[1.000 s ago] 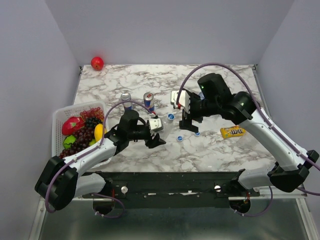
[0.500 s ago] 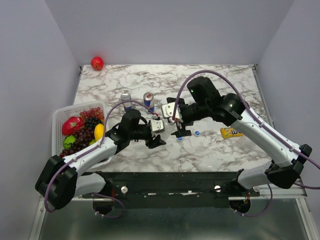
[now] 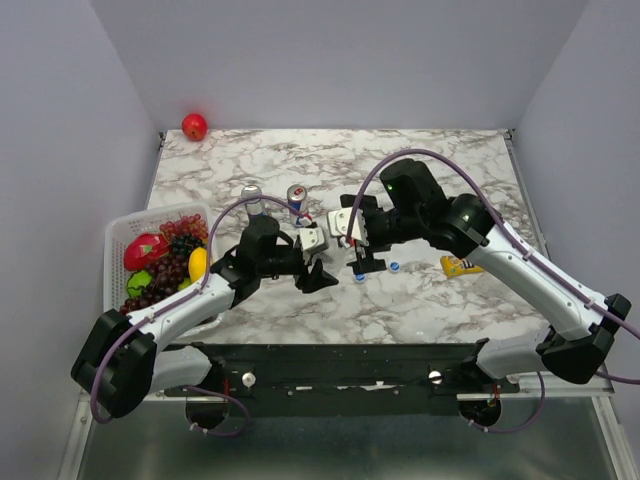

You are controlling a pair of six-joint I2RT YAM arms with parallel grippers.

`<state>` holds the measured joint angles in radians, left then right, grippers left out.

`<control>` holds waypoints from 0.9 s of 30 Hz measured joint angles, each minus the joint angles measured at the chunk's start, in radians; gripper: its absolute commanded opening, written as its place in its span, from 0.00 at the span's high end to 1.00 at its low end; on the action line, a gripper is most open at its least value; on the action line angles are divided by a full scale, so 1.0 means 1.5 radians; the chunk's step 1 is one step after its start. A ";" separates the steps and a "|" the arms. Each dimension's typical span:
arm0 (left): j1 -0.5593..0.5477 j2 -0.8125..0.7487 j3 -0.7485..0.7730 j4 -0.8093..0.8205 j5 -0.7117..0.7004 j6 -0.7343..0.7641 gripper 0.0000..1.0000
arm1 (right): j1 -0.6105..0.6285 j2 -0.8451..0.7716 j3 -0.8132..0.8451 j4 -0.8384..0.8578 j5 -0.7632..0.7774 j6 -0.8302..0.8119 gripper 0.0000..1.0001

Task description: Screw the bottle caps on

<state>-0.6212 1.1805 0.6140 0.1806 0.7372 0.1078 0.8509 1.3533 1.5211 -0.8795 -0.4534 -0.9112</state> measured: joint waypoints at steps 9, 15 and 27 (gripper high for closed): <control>0.018 0.000 -0.007 0.030 -0.008 -0.058 1.00 | -0.001 -0.054 -0.051 -0.053 0.060 0.078 0.02; 0.025 0.000 -0.007 0.025 -0.019 -0.014 1.00 | -0.026 -0.054 -0.008 -0.113 0.072 0.119 0.13; 0.005 0.017 0.067 -0.212 -0.039 0.339 1.00 | -0.023 -0.039 0.042 -0.088 0.019 -0.057 0.21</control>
<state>-0.6144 1.2060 0.7143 -0.1375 0.6792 0.6167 0.8162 1.2949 1.5837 -1.0119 -0.4244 -0.9974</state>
